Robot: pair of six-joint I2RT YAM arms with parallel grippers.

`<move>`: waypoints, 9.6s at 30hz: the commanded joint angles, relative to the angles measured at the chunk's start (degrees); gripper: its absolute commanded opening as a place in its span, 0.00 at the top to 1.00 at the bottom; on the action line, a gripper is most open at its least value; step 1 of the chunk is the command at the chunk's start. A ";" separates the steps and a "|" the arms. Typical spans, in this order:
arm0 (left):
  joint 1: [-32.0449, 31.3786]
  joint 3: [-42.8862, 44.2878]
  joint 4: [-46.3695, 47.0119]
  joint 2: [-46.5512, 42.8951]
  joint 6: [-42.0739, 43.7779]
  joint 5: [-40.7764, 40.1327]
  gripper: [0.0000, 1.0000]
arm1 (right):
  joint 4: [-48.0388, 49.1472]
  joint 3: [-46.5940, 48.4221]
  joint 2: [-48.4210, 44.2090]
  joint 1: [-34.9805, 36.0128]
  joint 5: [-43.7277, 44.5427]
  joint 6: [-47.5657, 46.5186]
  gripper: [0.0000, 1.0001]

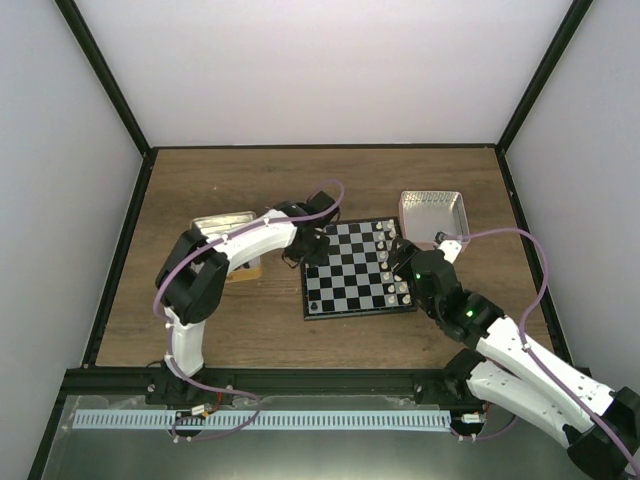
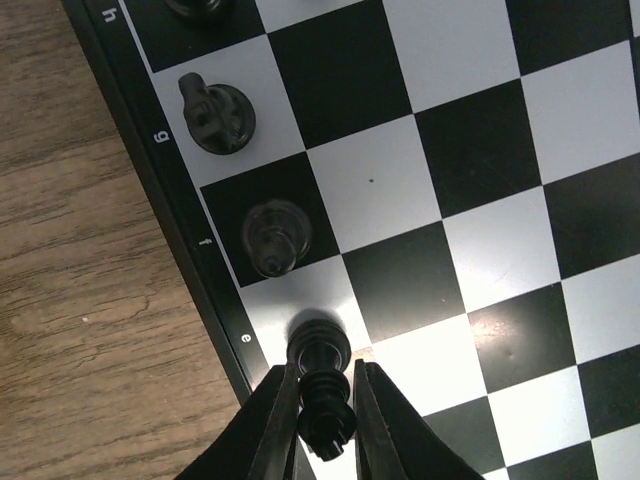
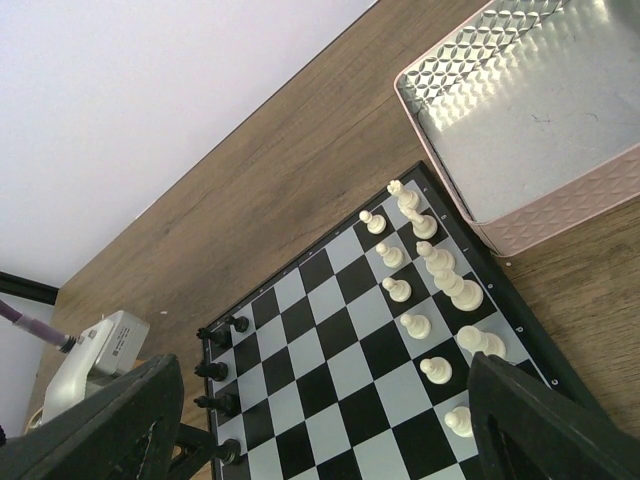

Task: Set up the chess pieces on the board
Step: Move the chess piece to the chessboard, then pick up the chess piece from the storage box, then place the chess piece on the chessboard.

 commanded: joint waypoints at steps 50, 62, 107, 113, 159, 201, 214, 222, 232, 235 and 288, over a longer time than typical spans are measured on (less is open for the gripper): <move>18.10 -25.34 15.14 -38.08 -7.42 -10.09 0.36 | 1.61 8.56 7.69 -0.41 -5.24 -6.59 0.27; 31.68 -38.32 20.47 -38.84 -16.63 -2.12 0.35 | 1.05 12.60 16.14 -0.41 -7.38 -6.91 0.28; 35.38 -31.90 28.36 -12.22 -24.18 -23.58 0.61 | 4.00 10.04 17.44 -0.41 -10.90 -8.04 0.30; 35.36 -31.95 29.04 -11.84 -24.23 -23.61 0.82 | 3.79 10.02 17.21 -0.41 -10.76 -7.98 0.30; 9.59 -32.26 38.23 -37.94 5.88 36.23 0.85 | 21.16 16.32 30.39 -9.66 -63.75 -10.98 0.23; 4.64 -41.65 57.92 -40.95 -8.73 31.71 0.45 | 49.78 4.86 33.49 -9.64 -63.26 35.45 0.87; 3.57 -41.47 61.41 -38.01 -11.21 29.66 0.73 | 49.94 4.65 34.05 -9.64 -64.04 37.62 0.87; 3.28 -40.59 58.43 -38.47 -10.02 26.85 0.91 | 46.66 5.21 33.49 -9.63 -62.53 34.46 0.80; 3.28 -31.81 28.47 -37.23 -0.17 22.03 0.93 | 25.89 6.96 25.36 -9.64 -45.72 17.81 0.24; 3.28 -28.44 19.43 -34.89 2.95 20.01 0.93 | 20.23 6.47 22.26 -9.64 -39.29 14.16 0.23; -1.65 -0.29 -4.92 -0.05 5.07 2.09 0.71 | 5.03 0.71 5.14 -9.68 -15.28 5.55 0.22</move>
